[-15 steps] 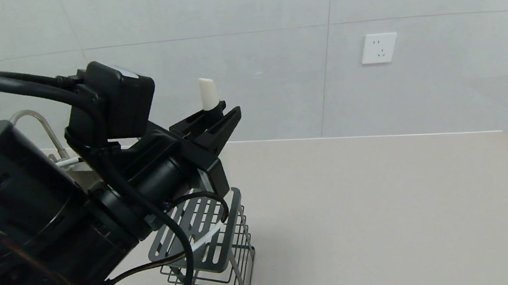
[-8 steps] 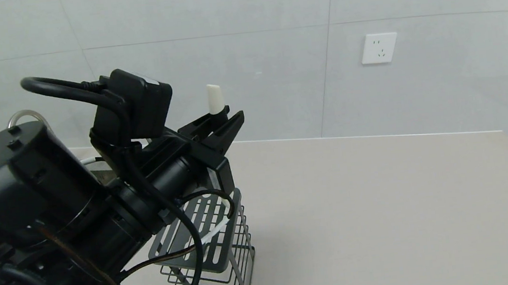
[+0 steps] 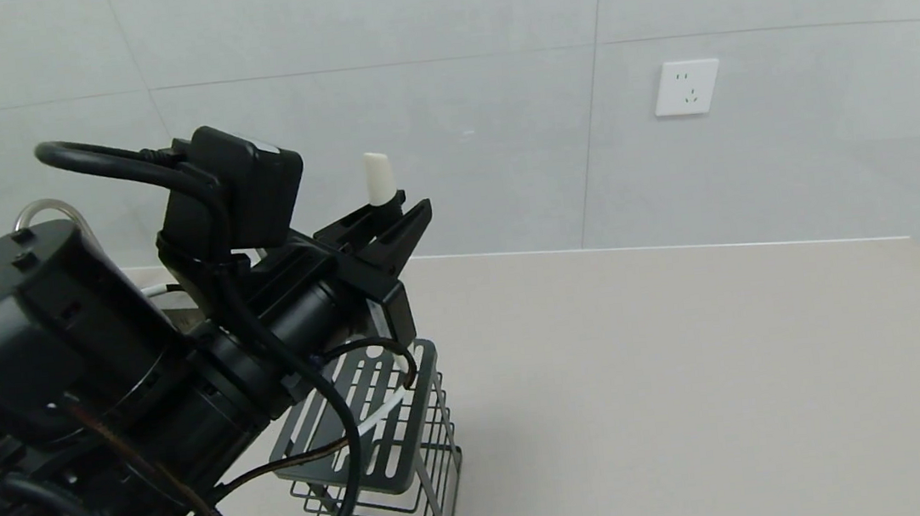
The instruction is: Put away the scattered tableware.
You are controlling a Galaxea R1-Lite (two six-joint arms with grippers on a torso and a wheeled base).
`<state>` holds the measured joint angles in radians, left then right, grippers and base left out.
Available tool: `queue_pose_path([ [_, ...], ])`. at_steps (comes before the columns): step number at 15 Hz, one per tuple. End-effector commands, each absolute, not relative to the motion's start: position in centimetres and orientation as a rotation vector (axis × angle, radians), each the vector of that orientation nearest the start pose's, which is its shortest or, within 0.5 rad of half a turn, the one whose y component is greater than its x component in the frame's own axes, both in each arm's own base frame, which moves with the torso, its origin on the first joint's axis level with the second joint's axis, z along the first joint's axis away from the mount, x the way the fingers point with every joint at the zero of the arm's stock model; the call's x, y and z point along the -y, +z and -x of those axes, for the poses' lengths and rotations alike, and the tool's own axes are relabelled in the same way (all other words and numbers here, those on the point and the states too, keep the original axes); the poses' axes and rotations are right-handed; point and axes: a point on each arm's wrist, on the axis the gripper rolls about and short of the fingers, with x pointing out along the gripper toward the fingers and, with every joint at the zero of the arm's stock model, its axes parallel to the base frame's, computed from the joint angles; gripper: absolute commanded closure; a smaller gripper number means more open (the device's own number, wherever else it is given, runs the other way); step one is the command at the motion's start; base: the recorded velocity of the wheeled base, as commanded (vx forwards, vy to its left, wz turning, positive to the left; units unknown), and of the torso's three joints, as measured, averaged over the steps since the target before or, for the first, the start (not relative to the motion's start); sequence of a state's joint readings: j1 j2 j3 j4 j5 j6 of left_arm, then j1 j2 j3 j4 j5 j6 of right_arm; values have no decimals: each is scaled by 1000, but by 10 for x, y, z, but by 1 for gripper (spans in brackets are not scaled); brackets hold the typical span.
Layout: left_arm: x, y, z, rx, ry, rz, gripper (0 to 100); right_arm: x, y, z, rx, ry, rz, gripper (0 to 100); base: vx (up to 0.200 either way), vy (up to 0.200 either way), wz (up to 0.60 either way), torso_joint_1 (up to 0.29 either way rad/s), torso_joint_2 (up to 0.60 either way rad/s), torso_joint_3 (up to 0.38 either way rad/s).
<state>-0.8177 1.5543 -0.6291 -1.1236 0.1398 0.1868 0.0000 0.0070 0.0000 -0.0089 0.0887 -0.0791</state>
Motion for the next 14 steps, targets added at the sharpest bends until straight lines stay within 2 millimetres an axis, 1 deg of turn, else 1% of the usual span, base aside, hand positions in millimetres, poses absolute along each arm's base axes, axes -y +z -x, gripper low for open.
queue_pose_path([
  [1, 187, 226, -181, 241, -653, -87, 100, -2, 77, 22, 4, 89, 80, 100, 0, 0, 0, 0, 0, 0],
  [5, 192, 221, -181, 228, -659, -99, 100, -2, 77, 22, 3, 89, 78, 100, 0, 0, 0, 0, 0, 0],
  [14, 191, 213, -182, 200, -645, -109, 100, -2, 77, 22, 3, 89, 77, 100, 0, 0, 0, 0, 0, 0],
])
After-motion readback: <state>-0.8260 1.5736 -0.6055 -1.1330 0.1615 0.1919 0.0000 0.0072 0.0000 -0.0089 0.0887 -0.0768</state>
